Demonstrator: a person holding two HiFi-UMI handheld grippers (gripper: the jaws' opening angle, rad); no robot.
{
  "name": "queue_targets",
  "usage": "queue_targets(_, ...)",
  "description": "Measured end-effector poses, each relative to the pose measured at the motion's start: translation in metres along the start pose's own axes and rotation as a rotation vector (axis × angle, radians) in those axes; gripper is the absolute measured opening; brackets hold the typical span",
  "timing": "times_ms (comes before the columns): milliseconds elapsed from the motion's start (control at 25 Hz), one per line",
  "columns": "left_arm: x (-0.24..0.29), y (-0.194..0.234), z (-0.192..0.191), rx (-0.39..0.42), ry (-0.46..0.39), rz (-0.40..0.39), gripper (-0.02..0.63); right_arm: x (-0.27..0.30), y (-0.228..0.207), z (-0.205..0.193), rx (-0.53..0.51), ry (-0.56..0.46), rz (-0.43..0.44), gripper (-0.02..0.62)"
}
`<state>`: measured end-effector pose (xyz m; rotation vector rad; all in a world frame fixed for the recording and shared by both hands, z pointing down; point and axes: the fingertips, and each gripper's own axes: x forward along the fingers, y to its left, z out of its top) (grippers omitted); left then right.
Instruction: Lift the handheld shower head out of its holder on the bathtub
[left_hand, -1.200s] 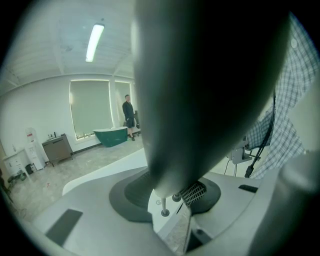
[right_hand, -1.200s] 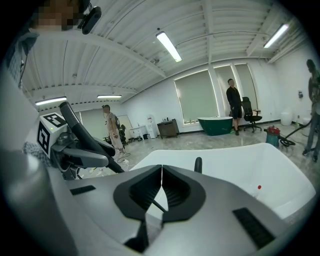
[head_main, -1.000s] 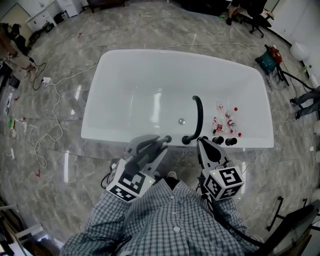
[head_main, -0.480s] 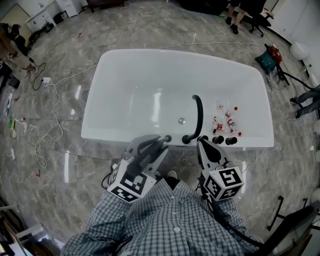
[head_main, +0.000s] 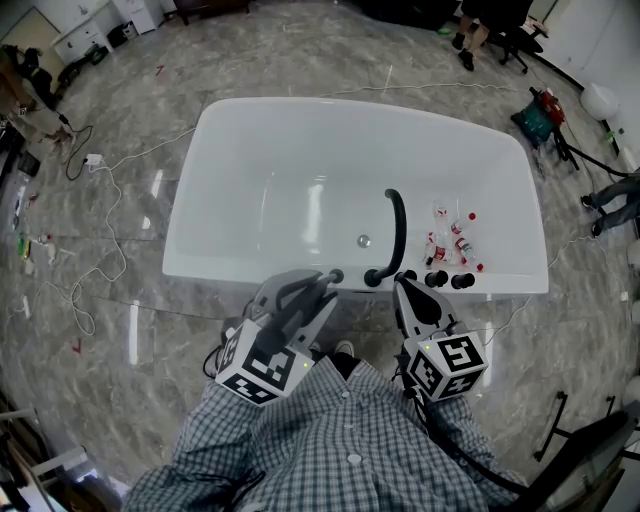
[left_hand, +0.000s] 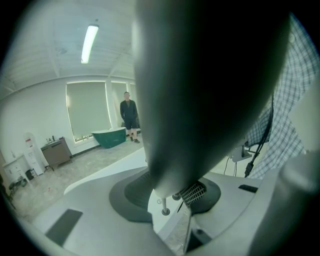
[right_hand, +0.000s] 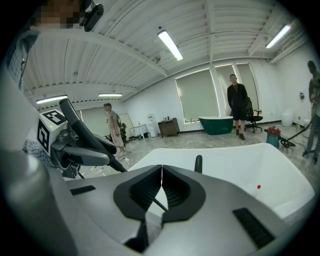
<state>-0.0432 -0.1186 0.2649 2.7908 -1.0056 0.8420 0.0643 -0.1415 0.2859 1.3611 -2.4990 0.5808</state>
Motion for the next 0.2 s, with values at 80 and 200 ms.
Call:
queue_targets(80, -0.0001, -0.0009, 0.0007, -0.001, 0.0, 0.0, 0.126, -0.0011, -0.0004, 0.0, 0.001, 0.001, 0.0, 0.017)
queue_targets(200, 0.0, -0.0011, 0.002, 0.0, 0.0, -0.001, 0.126, -0.0016, -0.0012, 0.0013, 0.002, 0.0, 0.0, 0.017)
